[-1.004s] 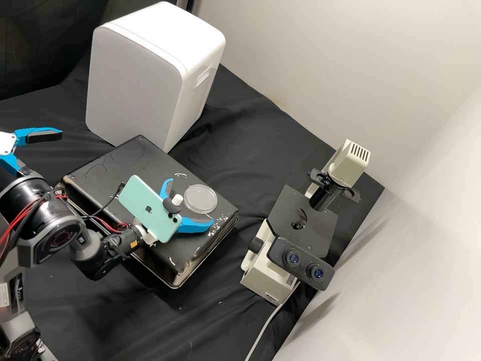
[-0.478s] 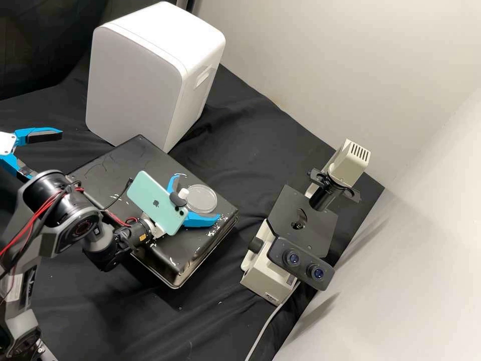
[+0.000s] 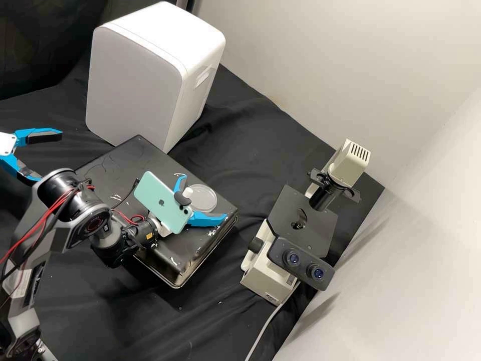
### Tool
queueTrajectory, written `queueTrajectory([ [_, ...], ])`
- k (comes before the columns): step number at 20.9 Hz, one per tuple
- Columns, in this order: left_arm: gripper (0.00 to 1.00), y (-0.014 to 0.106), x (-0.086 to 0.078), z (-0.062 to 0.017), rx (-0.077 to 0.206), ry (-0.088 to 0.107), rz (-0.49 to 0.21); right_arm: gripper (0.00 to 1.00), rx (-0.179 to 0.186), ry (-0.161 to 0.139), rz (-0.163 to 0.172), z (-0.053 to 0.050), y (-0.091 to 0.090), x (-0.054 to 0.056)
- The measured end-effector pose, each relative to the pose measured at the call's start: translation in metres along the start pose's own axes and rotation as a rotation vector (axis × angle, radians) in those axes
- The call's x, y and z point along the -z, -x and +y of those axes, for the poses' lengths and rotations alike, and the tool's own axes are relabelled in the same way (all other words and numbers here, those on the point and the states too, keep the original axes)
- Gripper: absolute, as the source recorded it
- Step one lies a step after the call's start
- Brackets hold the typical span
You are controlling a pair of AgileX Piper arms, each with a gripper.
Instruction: Place the petri dish on the microscope
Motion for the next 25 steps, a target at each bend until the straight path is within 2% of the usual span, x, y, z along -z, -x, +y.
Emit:
queueTrajectory([
  [2,1.0,0.0,0.0,0.0,0.0,0.0,0.0,1.0,0.001,-0.001,-0.004,0.0003,-0.001,0.0],
  [3,1.0,0.0,0.0,0.0,0.0,0.0,0.0,0.0,0.001,-0.001,-0.004,0.0003,-0.001,0.0],
  [16,1.0,0.0,0.0,0.0,0.0,0.0,0.0,0.0,0.009,-0.001,-0.012,-0.0012,-0.0012,-0.0014],
  [22,1.0,0.0,0.0,0.0,0.0,0.0,0.0,0.0,0.007,-0.008,-0.013,-0.0007,-0.0012,-0.0019],
  [25,1.0,0.0,0.0,0.0,0.0,0.0,0.0,0.0,0.004,-0.022,-0.017,0.0006,-0.0013,-0.0032],
])
